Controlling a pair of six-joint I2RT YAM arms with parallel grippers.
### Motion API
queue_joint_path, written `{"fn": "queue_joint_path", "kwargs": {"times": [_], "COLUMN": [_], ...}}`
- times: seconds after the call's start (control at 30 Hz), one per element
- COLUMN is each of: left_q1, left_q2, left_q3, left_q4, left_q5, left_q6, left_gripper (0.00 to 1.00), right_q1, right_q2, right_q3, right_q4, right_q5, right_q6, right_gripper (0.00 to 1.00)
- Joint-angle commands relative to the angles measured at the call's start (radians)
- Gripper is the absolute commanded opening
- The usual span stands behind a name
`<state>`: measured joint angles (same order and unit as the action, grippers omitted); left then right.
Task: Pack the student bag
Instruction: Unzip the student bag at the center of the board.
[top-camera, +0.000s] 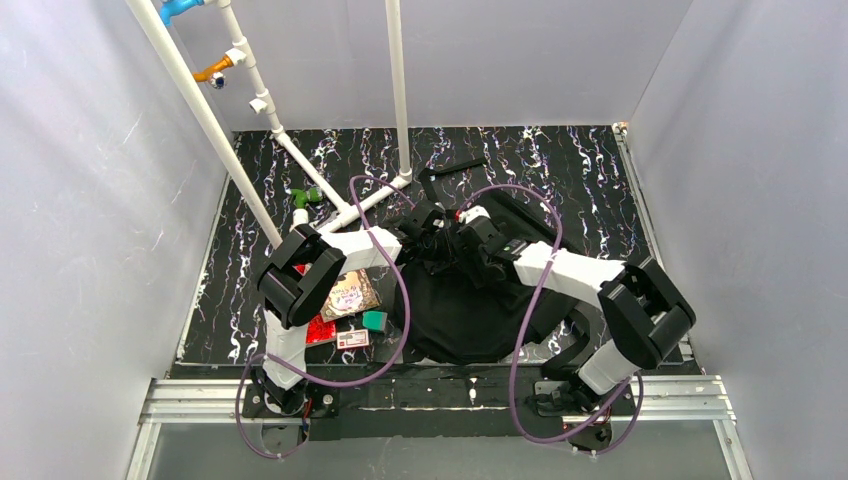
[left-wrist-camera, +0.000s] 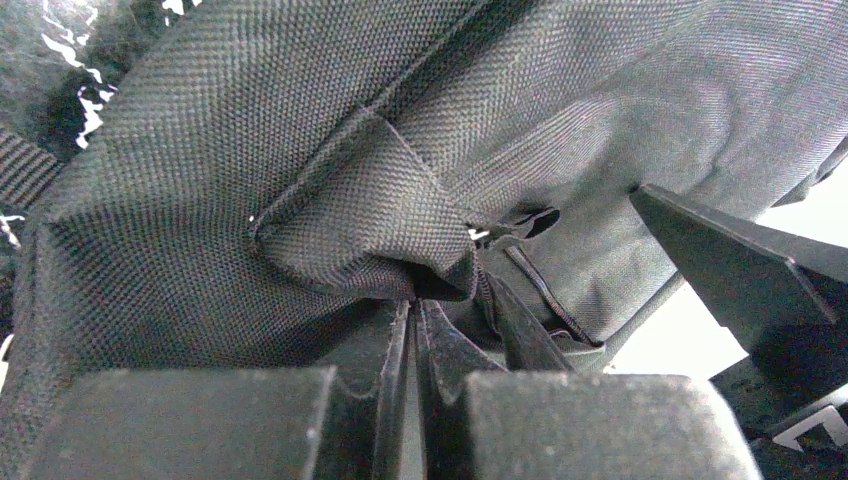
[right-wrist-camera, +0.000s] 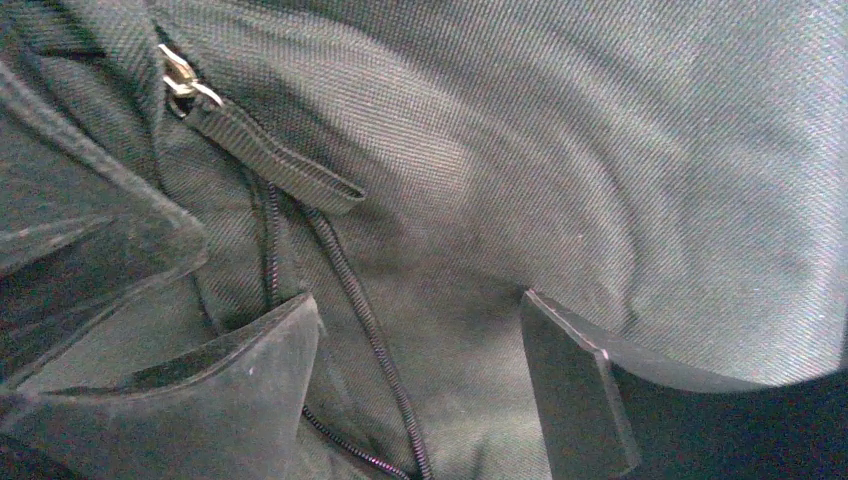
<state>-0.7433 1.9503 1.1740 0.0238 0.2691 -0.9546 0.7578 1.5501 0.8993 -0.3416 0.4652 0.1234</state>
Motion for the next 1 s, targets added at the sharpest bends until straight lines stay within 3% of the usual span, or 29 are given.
{"fn": "queue_joint_path", "kwargs": {"times": [0.0, 0.07, 0.13, 0.2, 0.3, 0.47, 0.53, 0.6, 0.63, 0.67, 0.83, 0.97], "left_q1": [-0.008, -0.007, -0.007, -0.006, -0.005, -0.005, -0.004, -0.004, -0.004, -0.004, -0.001, 0.02], "left_q2": [0.031, 0.029, 0.025, 0.021, 0.017, 0.014, 0.017, 0.017, 0.017, 0.016, -0.001, 0.005], "left_q3": [-0.053, -0.053, -0.061, -0.069, -0.071, -0.07, -0.066, -0.066, -0.065, -0.064, -0.016, 0.082], "left_q4": [-0.13, -0.13, -0.129, -0.132, -0.137, -0.137, -0.14, -0.139, -0.137, -0.139, -0.163, -0.22], "left_q5": [-0.058, -0.061, -0.066, -0.07, -0.07, -0.073, -0.072, -0.069, -0.066, -0.063, -0.032, 0.027], "left_q6": [0.027, 0.028, 0.026, 0.025, 0.025, 0.023, 0.022, 0.022, 0.022, 0.023, 0.063, 0.115], "left_gripper": [0.0, 0.0, 0.0, 0.0, 0.0, 0.0, 0.0, 0.0, 0.0, 0.0, 0.0, 0.0], "right_q1": [0.027, 0.021, 0.014, 0.015, 0.019, 0.033, 0.034, 0.034, 0.034, 0.034, 0.022, -0.04], "right_q2": [0.068, 0.097, 0.133, 0.143, 0.112, 0.017, -0.013, -0.036, -0.046, -0.058, -0.132, -0.202], "right_q3": [0.011, -0.015, 0.006, 0.025, 0.028, 0.009, 0.01, 0.014, 0.018, 0.024, 0.029, 0.002], "right_q4": [-0.009, 0.02, -0.011, -0.014, 0.01, 0.052, 0.061, 0.07, 0.065, 0.057, 0.029, 0.064], "right_q5": [0.132, 0.233, 0.344, 0.413, 0.426, 0.443, 0.442, 0.421, 0.406, 0.382, 0.261, 0.061], "right_q6": [0.002, 0.05, 0.102, 0.118, 0.103, 0.059, 0.037, 0.0, -0.01, -0.017, 0.01, 0.038], "right_gripper": [0.85, 0.86, 0.67, 0.61, 0.48, 0.34, 0.23, 0.17, 0.06, 0.01, 0.01, 0.01]}}
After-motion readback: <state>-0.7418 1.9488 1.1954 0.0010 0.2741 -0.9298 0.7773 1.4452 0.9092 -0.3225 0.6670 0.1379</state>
